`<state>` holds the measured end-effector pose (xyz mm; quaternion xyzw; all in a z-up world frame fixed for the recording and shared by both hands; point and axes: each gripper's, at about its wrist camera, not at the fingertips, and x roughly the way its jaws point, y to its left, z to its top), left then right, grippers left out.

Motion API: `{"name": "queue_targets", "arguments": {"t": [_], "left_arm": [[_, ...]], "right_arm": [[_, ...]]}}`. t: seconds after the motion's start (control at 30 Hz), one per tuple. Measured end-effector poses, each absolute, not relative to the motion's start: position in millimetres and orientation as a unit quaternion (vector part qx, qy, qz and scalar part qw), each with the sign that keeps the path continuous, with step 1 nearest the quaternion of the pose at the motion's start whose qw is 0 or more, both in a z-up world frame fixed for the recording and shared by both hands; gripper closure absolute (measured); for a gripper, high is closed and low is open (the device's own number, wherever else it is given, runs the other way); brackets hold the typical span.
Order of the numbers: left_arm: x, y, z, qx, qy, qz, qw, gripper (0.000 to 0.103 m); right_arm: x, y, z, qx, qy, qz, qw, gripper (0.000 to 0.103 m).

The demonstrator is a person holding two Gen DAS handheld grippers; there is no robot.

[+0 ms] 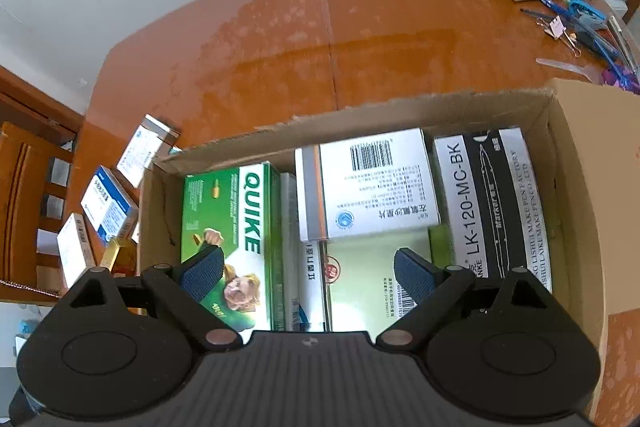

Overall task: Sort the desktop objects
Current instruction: 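Lower the medicine box into the cardboard box and open the right gripper, then raise the open right gripper and move it back over the table boxes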

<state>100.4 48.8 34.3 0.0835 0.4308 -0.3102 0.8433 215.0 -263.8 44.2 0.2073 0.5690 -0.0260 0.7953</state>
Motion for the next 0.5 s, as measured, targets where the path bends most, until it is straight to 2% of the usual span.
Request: {"name": "queue_targets", "arguments": {"t": [0.5], "left_arm": [[102.1,50.0,33.5,0.082,0.434,-0.299,0.846,0.0]], "right_arm": [[229.0,-258.3,29.3,0.215,0.566,-0.026,0.796,0.008]]}}
